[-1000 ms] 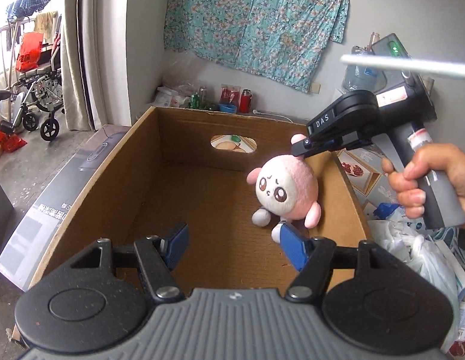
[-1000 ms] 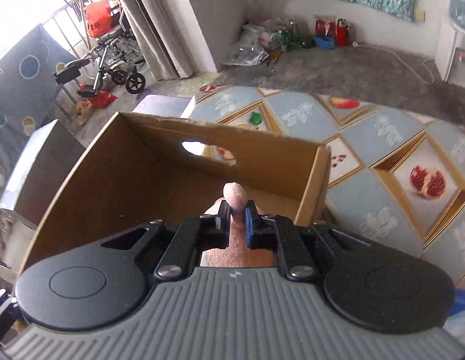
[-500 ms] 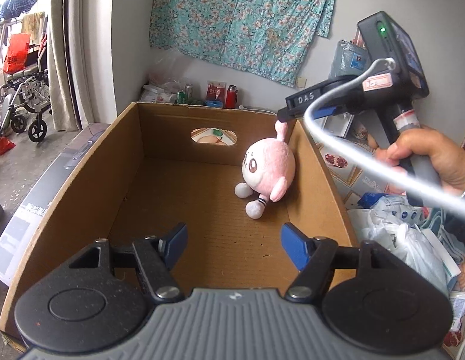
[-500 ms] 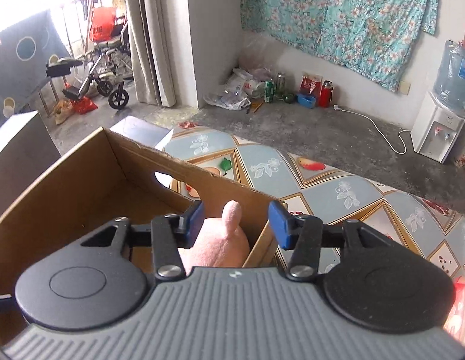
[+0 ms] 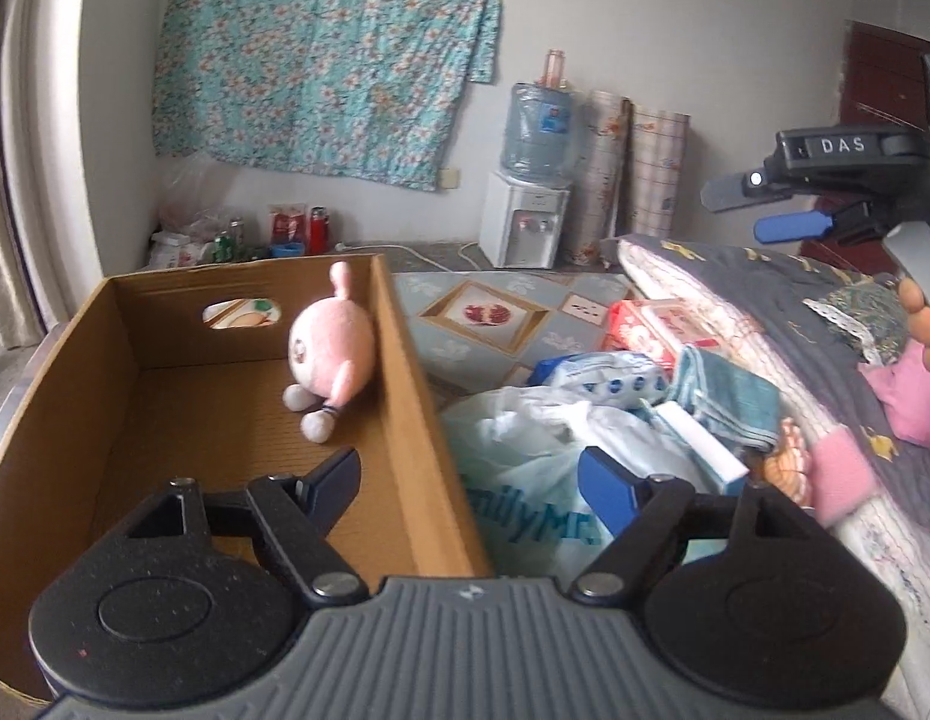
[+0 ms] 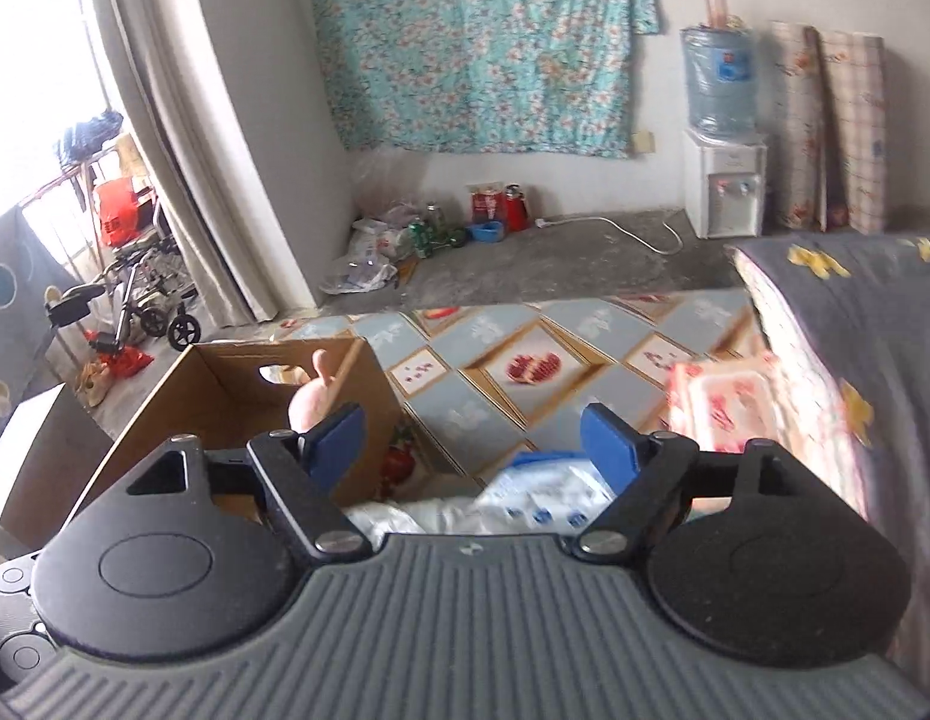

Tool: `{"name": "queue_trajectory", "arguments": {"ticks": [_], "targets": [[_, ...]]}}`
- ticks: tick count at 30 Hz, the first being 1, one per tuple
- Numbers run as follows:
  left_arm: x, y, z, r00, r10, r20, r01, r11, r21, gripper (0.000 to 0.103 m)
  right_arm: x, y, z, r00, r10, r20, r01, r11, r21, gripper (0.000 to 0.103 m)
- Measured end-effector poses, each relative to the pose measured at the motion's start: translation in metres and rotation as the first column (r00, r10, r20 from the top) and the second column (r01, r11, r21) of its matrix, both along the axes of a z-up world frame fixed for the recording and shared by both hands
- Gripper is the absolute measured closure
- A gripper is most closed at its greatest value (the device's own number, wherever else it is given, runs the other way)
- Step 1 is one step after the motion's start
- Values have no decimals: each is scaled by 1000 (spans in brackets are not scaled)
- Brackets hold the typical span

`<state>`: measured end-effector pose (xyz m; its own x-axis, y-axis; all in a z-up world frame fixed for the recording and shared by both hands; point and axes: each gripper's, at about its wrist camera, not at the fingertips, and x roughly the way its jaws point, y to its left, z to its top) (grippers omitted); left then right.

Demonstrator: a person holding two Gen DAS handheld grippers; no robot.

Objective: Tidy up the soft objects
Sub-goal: 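Grasp the blue-and-white bandage box with the right tool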

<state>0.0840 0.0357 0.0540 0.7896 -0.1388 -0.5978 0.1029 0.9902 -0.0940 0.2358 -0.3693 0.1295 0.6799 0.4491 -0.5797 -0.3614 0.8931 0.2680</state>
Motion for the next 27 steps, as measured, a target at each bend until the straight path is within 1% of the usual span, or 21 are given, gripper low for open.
{"name": "queue_trajectory", "arguments": {"ticks": [3,5,7,9,10,11,12,13,15,17,19,23,27], "targets": [[-2,-31,-4,996,-86,4,86,996,2,22,-34,-48,-20,996,-72,-59,75,996,41,24],[-3,-49,-7,991,-131,4,131,991,8,22,-54,-71,-35,990,-106,-95,113,991,76,24],[-3,-67,-13,985,-173,6,173,985,10,22,-75,-81,-50,984,-127,-127,142,983,120,24],[2,-80,-17,981,-194,-4,194,981,2,24,-90,-88,-66,981,-131,-145,152,978,143,29],[6,-85,-19,980,-197,-15,197,980,-1,28,-96,-85,-75,981,-129,-148,150,978,144,31],[12,-88,-21,981,-193,-30,193,981,-3,31,-101,-83,-82,981,-125,-151,147,979,142,36],[18,-92,-21,981,-189,-48,189,982,-11,38,-105,-80,-92,981,-116,-159,138,981,139,44],[25,-94,-21,980,-187,-64,186,982,-22,43,-107,-75,-99,981,-99,-166,122,983,136,48],[39,-95,-20,977,-185,-102,181,982,-50,49,-109,-64,-114,981,-63,-183,86,989,121,55],[55,-99,-20,968,-203,-145,194,978,-73,51,-107,-53,-124,983,-29,-182,47,994,98,56],[71,-107,-24,955,-220,-201,205,974,-94,56,-100,-40,-127,986,-2,-167,14,998,68,56],[98,-120,-33,929,-243,-279,214,968,-132,58,-88,-21,-134,991,21,-133,-21,1000,2,56],[121,-128,-45,907,-234,-349,193,970,-149,61,-84,-7,-142,994,42,-97,-48,997,-63,53]]}}
